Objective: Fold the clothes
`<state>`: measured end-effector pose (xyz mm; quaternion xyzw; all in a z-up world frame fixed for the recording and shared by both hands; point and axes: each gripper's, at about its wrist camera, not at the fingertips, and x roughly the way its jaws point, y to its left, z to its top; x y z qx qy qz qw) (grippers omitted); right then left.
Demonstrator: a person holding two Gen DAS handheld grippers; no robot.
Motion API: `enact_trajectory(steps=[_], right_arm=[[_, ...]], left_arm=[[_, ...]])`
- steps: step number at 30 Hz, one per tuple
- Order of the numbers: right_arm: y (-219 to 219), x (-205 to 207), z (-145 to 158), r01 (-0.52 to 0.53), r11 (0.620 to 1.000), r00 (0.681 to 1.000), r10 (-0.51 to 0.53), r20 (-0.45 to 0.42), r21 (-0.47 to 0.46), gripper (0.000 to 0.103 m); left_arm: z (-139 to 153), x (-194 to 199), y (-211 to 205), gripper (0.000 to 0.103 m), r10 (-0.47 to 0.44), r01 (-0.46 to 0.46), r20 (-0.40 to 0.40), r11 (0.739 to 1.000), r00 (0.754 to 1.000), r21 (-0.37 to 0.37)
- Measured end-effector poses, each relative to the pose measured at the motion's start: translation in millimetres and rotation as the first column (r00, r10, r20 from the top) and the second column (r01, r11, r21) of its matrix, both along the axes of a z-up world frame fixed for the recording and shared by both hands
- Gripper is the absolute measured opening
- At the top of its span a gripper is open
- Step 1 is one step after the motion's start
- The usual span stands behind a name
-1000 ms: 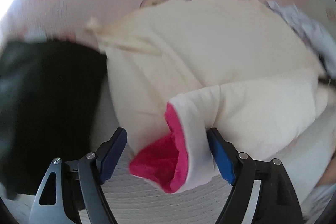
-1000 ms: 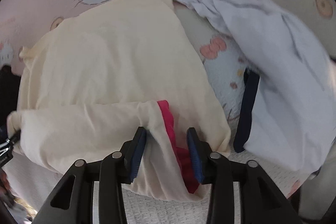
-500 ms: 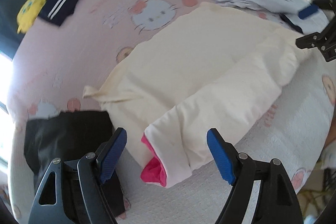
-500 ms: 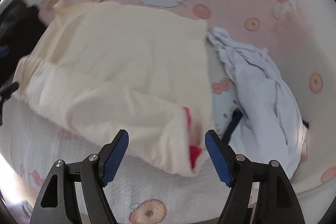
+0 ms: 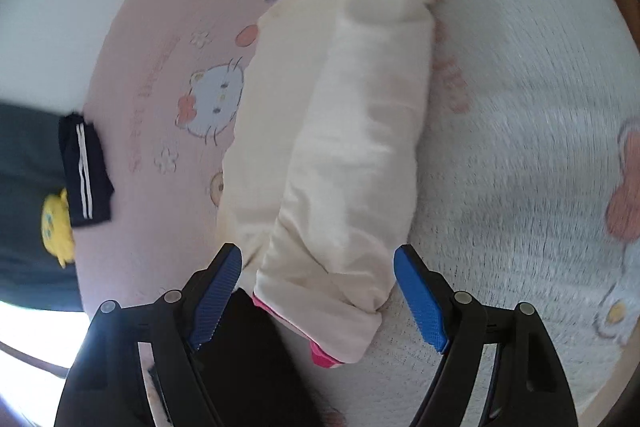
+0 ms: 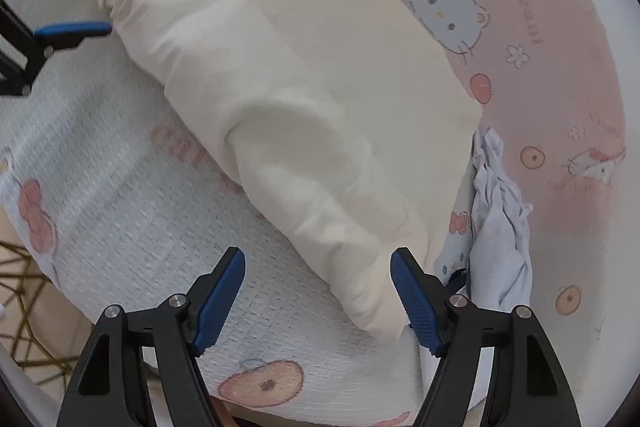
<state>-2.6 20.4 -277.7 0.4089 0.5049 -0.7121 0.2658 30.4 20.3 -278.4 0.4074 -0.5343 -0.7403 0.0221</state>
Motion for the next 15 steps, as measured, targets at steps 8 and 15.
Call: enact_trajectory(steps=[8, 15], right_arm=[[7, -3, -24, -0.017, 0.996, 1.0, 0.018, -0.004, 0.091, 0.075], [0, -13, -27, -0.049, 0.995, 0.996, 0.055, -0.073, 0.083, 0.078]], left_arm=[[-15, -13, -10, 0.078, 0.081, -0.083, 0.083, 0.996, 0.993, 0.021], [-26, -28, -3, 0.087, 0.064, -0.061, 0.024, 0.994, 0.998, -0.095]])
